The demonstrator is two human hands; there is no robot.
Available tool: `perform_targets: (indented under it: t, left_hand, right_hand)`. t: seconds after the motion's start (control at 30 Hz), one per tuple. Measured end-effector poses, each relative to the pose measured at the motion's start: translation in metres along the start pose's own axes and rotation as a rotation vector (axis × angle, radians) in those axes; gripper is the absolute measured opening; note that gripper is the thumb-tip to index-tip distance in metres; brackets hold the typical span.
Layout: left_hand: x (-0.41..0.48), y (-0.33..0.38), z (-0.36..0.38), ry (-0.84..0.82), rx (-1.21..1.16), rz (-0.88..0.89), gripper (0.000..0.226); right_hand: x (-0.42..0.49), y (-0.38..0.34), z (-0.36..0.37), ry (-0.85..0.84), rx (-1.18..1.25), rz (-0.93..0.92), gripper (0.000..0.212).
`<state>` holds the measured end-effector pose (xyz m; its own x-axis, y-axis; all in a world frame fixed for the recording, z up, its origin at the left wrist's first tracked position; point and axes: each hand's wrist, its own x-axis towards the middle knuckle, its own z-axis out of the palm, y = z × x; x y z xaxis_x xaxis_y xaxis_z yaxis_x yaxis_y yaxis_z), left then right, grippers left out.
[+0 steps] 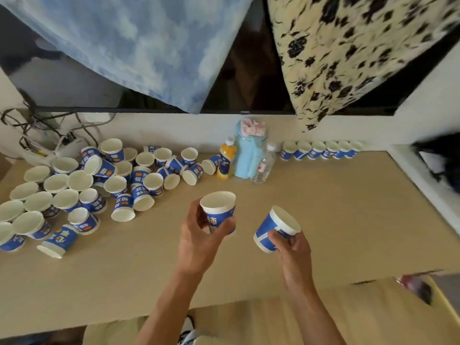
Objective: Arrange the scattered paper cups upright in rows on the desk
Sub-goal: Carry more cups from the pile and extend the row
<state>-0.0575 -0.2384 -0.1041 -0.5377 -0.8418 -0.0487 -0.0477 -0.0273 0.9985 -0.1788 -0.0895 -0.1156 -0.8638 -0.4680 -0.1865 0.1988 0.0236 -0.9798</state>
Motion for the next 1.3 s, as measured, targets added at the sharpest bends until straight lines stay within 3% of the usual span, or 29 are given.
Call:
perform_targets:
  t: [0.13,0.23,0.6,0.93,1.3]
  left_hand:
    - [-0.032,0.019,0.07,-0.065,0.026,0.041,0.066]
    - [-0.061,0.028,0.126,-0.129,0.035,0.068,0.07]
    - [-0.126,0.028,0.286,-0.351,0.032,0.065,0.065]
    - [-0.066,0.005,0.441,-0.421,0.039,0.042,0.056]
    - [0.026,0.025,0.577,-0.36,0.04,-0.006,0.056]
  right_hand:
    - [-0.007,-0.014,-0.078,0.07,0.091,-0.049,0.067]
    - [-0.015,-0.022,-0.139,0.127,0.148,-0.086,0.074]
    - [-0.023,-0.017,-0.296,0.34,0.218,-0.025,0.08]
    - [0.071,-0.035,-0.404,0.459,0.085,-0.008,0.073]
    - [0.228,-0.074,-0.472,0.35,0.017,0.054,0.081]
